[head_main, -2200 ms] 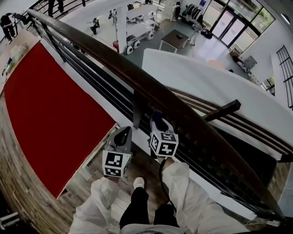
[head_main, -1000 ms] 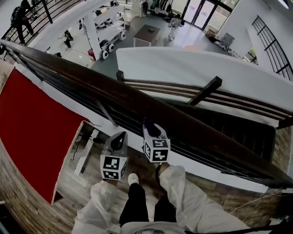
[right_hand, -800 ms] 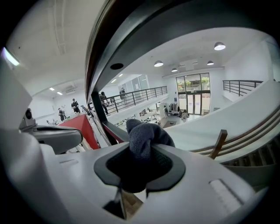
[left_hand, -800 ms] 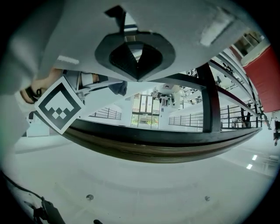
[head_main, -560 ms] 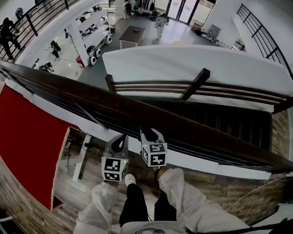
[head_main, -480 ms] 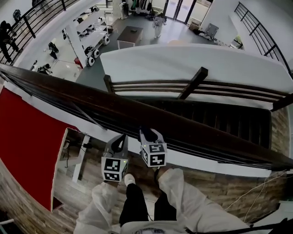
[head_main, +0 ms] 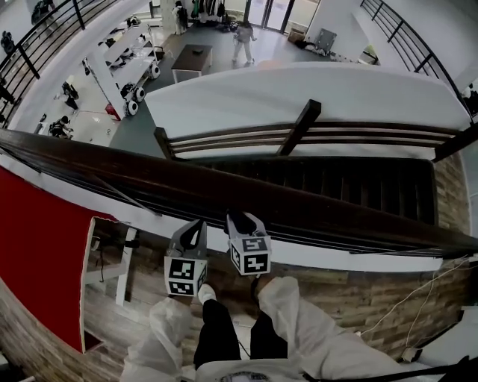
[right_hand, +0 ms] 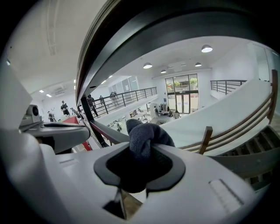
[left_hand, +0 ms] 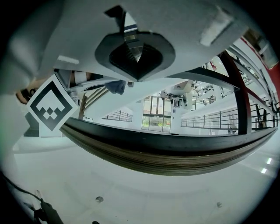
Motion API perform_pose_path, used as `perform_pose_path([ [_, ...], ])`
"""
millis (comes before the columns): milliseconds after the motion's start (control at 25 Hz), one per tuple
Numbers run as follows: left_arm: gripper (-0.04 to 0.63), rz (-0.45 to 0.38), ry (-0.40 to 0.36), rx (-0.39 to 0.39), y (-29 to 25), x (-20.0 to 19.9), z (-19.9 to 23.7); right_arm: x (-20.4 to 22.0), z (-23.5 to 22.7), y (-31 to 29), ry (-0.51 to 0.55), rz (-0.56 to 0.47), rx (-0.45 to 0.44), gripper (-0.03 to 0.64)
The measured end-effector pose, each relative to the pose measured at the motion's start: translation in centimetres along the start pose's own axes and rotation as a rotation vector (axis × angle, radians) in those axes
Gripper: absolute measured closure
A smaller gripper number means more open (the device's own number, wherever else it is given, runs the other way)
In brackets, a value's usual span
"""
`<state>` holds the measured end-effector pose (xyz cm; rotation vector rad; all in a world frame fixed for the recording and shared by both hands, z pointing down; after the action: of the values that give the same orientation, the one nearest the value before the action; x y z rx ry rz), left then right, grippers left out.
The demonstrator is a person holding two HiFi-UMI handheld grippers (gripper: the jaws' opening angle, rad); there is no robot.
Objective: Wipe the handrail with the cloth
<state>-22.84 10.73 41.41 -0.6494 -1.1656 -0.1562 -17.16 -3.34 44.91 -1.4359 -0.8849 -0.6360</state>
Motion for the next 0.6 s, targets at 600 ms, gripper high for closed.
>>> perform_pose_path([
  [600,0.597,0.049,-0.029,0.085,-2.3,1.1,-6.2,2.3,-5.4,4.2,-0.059,-0.009,0.071,0.52],
])
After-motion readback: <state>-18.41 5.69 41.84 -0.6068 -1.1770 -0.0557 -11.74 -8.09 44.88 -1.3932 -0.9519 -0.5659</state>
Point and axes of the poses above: the fingertips, and each gripper's own axes: y backward along the fingers, z to its left, x out of its underside, the point moved 7 cm from there along y, backward along the fingers, and after that the axes turned 8 degrees about y, right-handed, at the moved point
